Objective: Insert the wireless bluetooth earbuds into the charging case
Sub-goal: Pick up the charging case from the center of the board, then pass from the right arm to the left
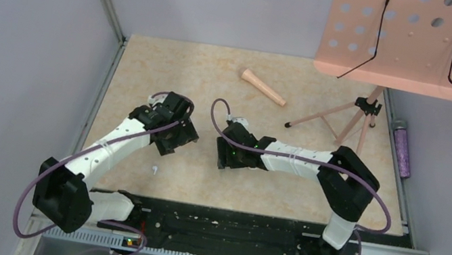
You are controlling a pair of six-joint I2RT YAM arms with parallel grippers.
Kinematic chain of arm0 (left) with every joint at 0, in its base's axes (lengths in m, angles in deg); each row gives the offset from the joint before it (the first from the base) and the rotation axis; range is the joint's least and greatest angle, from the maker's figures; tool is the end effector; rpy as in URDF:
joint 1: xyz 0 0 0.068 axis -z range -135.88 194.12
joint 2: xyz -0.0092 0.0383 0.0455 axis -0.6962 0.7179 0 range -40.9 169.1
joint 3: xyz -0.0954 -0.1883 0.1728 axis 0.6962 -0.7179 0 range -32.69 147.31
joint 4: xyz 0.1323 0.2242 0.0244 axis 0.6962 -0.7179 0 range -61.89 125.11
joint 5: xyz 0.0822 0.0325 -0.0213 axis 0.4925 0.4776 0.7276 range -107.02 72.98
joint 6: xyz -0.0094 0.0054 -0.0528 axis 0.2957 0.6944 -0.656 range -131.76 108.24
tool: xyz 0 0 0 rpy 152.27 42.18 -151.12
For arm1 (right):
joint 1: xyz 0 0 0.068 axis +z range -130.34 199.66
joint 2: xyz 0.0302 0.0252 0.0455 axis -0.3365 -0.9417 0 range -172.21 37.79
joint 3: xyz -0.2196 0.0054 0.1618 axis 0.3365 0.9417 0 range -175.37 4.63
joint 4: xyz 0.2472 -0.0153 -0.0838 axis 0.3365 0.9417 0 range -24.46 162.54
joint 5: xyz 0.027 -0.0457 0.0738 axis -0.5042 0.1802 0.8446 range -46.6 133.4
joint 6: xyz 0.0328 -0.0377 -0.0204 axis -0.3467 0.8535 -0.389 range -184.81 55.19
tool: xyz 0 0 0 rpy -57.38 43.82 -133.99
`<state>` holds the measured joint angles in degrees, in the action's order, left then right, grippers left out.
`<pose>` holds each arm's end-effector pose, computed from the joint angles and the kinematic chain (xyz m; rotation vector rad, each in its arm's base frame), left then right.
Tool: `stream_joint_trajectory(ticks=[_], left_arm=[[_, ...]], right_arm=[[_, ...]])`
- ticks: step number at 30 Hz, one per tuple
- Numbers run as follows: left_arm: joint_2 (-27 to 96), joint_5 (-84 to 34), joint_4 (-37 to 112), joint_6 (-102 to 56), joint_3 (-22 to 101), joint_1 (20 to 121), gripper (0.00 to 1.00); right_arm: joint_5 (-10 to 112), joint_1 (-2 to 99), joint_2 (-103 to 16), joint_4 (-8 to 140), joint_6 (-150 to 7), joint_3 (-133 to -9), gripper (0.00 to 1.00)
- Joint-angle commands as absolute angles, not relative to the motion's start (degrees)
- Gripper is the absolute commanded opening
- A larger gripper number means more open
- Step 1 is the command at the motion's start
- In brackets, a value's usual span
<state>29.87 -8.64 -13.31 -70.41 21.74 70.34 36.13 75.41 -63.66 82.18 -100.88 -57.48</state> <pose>0.2102 -0.0976 0.2526 -0.7989 2.5874 -0.2626 0.2070 0.2958 0.1727 -0.3949 2.5734 0.4568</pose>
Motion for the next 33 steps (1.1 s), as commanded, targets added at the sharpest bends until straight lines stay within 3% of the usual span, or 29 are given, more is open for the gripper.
stream_joint_trajectory(ticks=[1,7,22,33], left_arm=[[28.2,-8.6,-10.9,-73.3,22.1,70.0,0.81],[30.6,-12.6,-9.7,-70.9,21.7,70.0,0.81],[34.2,-20.9,-5.7,-67.6,20.2,70.0,0.83],[35.4,-36.5,9.4,-67.8,17.0,66.4,0.91]], right_arm=[[34.1,76.0,-66.6,80.3,-100.1,-61.5,0.63],[33.9,76.0,-68.7,79.9,-99.8,-62.7,0.5],[34.4,75.5,-64.8,79.6,-100.3,-62.4,0.47],[46.9,68.5,-52.7,69.2,-102.3,-51.4,0.43]])
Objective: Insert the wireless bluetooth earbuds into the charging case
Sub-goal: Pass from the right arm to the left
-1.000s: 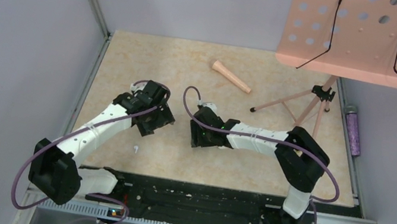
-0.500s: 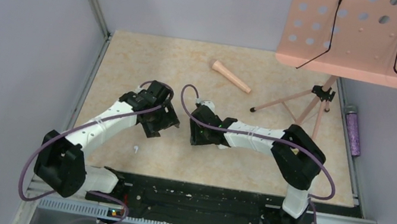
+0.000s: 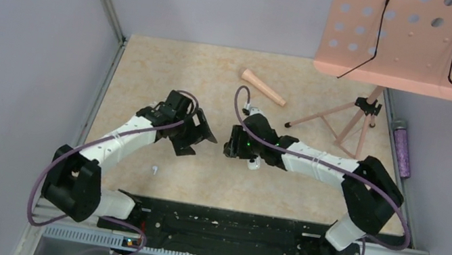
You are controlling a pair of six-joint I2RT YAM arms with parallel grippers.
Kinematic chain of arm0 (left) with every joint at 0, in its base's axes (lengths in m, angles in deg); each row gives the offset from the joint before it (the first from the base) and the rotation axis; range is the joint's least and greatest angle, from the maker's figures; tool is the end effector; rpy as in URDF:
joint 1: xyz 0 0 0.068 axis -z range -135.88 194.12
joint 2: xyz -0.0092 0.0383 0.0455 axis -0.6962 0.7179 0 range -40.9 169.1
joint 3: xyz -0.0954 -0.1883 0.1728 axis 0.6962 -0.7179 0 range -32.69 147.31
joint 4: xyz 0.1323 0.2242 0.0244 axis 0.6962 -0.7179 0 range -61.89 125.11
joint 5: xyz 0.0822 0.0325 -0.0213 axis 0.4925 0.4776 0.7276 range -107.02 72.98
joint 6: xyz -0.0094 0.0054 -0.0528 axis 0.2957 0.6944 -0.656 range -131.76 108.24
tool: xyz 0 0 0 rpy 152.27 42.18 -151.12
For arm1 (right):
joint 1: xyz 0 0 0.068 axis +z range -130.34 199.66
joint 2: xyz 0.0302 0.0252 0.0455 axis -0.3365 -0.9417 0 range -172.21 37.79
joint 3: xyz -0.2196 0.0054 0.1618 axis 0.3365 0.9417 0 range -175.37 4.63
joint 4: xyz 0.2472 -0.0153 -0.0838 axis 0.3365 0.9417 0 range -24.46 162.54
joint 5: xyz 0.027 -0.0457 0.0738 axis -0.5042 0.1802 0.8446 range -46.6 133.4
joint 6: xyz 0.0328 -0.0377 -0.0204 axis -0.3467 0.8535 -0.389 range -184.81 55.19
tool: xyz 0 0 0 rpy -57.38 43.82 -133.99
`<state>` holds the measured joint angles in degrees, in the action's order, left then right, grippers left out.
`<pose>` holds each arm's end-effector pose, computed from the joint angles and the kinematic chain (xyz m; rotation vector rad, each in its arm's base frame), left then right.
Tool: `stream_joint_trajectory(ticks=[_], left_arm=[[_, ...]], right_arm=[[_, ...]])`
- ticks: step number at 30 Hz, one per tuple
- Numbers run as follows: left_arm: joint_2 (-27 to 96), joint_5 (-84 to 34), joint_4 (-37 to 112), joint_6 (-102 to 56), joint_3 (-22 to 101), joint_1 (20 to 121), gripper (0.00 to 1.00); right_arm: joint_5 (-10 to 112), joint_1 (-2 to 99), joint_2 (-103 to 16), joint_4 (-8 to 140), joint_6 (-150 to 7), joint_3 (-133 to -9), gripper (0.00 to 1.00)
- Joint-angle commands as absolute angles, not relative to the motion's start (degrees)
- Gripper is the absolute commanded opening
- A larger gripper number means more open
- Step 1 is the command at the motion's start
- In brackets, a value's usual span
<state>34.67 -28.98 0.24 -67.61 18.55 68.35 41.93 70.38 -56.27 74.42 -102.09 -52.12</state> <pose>0.2322 -0.1125 0.2294 -0.6789 2.6908 -0.7140 0.2197 0.2670 0.1969 -0.2788 2.4763 0.6730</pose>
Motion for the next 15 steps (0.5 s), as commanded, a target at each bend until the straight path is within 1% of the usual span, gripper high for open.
stream_joint_trajectory(ticks=[1,6,11,15], left_arm=[[35.8,-37.7,10.7,-68.1,16.9,65.8,0.91],[40.4,-45.6,15.2,-68.3,18.7,65.2,0.86],[44.5,-51.6,15.1,-65.2,21.1,65.2,0.8],[47.2,-56.8,16.2,-64.6,21.0,65.2,0.78]], right_arm=[[47.3,68.4,-52.5,69.5,-102.0,-51.3,0.43],[50.2,68.3,-49.8,67.2,-99.4,-49.6,0.43],[50.7,68.3,-48.2,67.1,-95.4,-49.3,0.42],[50.9,68.2,-47.6,67.1,-94.8,-49.6,0.42]])
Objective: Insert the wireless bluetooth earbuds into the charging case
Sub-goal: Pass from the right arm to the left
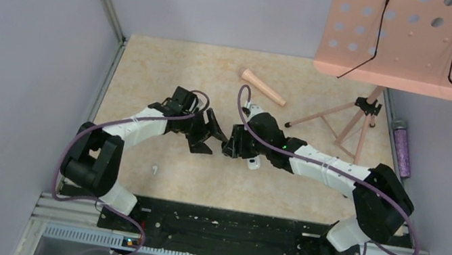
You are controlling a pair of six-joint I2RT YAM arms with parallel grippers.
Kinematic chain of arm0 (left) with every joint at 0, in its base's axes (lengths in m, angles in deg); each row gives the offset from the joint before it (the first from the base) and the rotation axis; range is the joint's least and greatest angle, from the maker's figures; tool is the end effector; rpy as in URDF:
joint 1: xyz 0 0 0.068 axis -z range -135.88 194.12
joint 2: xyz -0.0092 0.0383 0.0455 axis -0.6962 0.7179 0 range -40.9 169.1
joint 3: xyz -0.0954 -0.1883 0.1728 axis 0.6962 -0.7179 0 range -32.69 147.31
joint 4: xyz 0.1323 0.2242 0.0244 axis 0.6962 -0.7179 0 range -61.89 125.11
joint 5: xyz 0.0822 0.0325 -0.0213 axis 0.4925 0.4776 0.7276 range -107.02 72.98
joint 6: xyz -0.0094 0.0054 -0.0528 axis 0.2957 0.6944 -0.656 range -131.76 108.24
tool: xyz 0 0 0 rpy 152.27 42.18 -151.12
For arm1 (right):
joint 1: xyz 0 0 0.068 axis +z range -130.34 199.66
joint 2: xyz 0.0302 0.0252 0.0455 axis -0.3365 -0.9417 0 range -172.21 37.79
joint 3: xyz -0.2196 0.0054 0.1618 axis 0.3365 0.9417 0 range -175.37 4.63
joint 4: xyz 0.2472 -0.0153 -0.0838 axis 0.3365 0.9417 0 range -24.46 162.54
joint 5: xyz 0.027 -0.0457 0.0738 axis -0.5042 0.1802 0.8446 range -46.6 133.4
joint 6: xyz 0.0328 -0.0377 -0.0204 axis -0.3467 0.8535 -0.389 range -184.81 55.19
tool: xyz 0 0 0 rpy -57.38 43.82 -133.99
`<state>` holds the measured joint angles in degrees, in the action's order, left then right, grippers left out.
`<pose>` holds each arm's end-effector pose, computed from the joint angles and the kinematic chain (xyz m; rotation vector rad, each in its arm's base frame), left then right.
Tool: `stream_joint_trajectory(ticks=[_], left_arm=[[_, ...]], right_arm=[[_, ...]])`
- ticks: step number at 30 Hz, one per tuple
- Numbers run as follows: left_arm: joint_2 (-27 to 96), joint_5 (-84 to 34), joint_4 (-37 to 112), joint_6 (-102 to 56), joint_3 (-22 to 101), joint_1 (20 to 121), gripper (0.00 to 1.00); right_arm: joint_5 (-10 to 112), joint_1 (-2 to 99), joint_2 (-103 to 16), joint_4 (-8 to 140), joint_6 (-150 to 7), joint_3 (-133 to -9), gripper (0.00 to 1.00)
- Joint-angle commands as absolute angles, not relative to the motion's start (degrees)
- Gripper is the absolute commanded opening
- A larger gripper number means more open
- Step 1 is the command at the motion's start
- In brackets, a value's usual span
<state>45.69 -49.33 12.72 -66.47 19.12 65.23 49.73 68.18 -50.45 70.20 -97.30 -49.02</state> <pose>0.2695 -0.1244 0.1991 -0.5818 2.7550 -1.1490 0.2172 0.2515 0.2184 -0.3975 2.3711 0.8413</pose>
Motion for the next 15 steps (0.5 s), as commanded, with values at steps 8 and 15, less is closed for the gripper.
stream_joint_trajectory(ticks=[8,15], left_arm=[[47.8,-62.3,22.5,-67.0,18.5,65.4,0.66],[49.3,-64.6,23.9,-67.4,17.9,65.9,0.52]], right_arm=[[51.8,68.2,-48.4,67.2,-95.3,-50.3,0.42],[53.7,68.1,-49.6,66.3,-97.3,-50.9,0.42]])
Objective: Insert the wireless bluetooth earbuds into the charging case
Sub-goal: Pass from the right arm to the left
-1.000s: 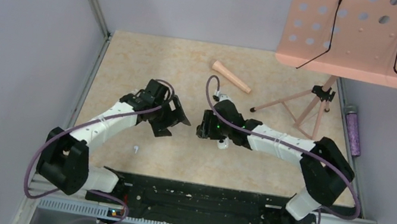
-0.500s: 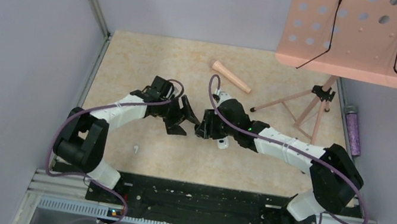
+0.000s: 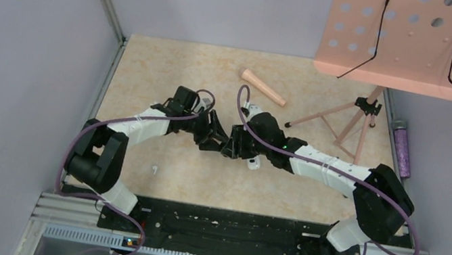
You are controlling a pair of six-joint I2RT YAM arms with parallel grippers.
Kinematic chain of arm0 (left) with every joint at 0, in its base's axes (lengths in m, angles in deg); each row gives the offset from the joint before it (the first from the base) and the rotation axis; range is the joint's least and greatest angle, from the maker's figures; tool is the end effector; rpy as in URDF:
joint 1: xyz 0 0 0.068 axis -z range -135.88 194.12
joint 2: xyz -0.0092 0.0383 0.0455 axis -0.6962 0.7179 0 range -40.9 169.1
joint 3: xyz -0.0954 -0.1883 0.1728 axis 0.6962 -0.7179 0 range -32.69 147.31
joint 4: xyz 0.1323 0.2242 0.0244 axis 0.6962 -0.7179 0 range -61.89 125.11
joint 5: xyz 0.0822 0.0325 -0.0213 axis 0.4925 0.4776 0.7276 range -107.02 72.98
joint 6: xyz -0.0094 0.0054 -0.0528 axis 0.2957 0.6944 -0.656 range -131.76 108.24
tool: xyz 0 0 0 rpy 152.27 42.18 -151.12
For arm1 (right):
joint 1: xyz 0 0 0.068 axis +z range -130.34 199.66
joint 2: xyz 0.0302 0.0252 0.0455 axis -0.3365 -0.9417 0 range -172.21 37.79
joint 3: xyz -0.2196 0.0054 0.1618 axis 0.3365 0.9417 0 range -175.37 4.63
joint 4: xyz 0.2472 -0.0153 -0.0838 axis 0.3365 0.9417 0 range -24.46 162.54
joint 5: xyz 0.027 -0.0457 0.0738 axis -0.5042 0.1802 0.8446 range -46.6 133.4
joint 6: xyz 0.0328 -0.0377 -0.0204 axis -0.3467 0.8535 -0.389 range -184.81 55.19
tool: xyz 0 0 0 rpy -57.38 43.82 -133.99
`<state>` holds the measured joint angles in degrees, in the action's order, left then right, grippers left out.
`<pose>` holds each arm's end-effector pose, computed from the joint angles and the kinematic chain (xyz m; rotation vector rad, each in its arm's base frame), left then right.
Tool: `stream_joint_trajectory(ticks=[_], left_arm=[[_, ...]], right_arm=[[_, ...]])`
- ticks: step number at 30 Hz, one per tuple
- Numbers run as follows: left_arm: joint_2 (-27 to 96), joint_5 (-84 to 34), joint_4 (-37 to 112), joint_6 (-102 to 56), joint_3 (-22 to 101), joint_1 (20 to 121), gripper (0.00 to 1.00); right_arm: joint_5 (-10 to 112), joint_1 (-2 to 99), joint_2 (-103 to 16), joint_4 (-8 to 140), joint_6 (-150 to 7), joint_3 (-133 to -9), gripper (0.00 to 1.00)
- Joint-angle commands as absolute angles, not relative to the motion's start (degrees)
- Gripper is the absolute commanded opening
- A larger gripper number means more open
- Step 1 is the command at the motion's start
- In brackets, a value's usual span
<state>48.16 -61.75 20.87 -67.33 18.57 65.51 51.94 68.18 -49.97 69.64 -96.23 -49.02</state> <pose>0.2769 -0.1353 0.1964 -0.4327 2.7203 -1.4621 0.2160 0.2521 0.2220 -0.4414 2.3531 0.8829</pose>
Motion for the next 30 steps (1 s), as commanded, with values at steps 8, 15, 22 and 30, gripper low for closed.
stream_joint_trajectory(ticks=[8,15,22,30], left_arm=[[49.5,-65.0,23.6,-67.2,17.7,65.9,0.21],[49.9,-65.1,25.0,-67.1,18.3,65.9,0.0],[50.7,-67.9,26.3,-65.1,22.1,65.8,0.0],[48.1,-73.8,36.1,-63.7,23.8,65.7,0.0]], right_arm=[[55.4,67.6,-50.7,65.9,-99.2,-51.1,0.44],[59.1,66.4,-50.1,68.5,-99.8,-53.4,0.81],[67.1,59.3,-42.0,70.0,-102.8,-50.5,0.86],[76.7,49.5,-32.2,52.2,-118.8,-37.5,0.6]])
